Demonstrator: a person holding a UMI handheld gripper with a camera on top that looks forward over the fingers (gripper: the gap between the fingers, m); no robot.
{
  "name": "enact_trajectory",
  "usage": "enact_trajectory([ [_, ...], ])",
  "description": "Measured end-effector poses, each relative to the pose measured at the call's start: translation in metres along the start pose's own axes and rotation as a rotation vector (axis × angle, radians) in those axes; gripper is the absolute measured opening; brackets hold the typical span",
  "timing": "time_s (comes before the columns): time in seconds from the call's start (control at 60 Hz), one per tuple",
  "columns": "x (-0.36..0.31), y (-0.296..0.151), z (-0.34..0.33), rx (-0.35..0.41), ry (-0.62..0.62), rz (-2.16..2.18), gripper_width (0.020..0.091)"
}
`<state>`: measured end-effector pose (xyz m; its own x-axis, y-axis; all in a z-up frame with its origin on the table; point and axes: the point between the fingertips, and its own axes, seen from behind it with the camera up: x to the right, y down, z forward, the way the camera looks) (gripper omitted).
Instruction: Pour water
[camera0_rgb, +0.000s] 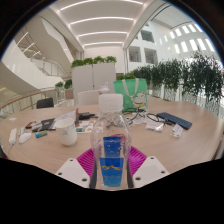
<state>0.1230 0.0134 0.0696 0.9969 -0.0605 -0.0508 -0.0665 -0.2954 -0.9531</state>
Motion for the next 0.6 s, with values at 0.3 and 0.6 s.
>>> enact_trajectory([
  [0.3,0.038,-0.070,0.026,-0.091,0.069,-0.270,0.0355],
  [0.6,-0.025,-0.185,0.107,0.026,0.236,-1.352,0.0354],
])
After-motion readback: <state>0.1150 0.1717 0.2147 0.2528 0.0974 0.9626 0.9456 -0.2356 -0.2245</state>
